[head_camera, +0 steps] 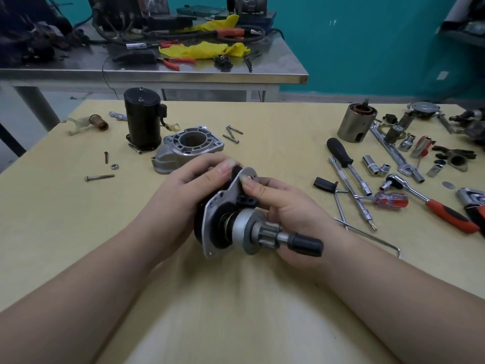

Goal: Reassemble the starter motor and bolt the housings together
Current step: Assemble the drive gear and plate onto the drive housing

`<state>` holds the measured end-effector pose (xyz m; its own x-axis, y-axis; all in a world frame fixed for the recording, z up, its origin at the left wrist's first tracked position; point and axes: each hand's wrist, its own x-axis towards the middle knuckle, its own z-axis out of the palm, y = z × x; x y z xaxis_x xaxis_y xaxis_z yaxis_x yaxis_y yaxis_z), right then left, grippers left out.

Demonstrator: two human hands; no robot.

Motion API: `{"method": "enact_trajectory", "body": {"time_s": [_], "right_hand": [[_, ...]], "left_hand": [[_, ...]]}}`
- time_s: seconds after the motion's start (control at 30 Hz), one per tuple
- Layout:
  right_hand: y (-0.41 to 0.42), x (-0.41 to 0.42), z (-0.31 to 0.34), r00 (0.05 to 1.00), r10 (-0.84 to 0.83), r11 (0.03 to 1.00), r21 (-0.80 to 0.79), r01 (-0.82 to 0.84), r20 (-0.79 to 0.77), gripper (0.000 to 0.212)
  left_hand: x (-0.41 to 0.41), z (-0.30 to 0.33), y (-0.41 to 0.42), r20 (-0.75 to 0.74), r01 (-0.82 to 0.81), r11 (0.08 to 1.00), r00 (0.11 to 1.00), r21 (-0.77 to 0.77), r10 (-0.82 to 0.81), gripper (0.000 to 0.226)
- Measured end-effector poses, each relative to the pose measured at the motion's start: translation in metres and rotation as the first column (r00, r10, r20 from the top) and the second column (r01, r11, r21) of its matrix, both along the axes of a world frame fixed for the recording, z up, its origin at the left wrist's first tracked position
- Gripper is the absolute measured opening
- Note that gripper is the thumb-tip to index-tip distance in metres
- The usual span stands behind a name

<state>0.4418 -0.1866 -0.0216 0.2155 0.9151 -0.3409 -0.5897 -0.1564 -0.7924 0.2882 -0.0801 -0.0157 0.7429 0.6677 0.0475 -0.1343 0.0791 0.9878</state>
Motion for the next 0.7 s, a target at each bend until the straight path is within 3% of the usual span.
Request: {"method": "enact_trajectory", "body": {"time_s": [0.3,0.57,0.7], "right_hand": [[0.001,0.000,0.000,0.996,0.067,0.998,-0.015,-0.067,0.054,0.062],[0.003,-0.004,0.018,0.971,0.059,0.998,-0.030,-0.054,0.230,0.066],[0.000,-0.006,0.026,0.975,-0.001,1.000,0.022,-0.004,0.221,0.046]], "left_hand": [[0.000,0.004,-0.005,-0.067,0.003,0.995,0.998,-0.097,-0.009,0.024],[-0.001,0.006,-0.010,0.027,-0.004,0.999,1.000,-0.049,0.006,0.029],[-0.001,0.003,-0.007,0.087,-0.091,0.993,0.991,-0.080,0.098,0.027]]}}
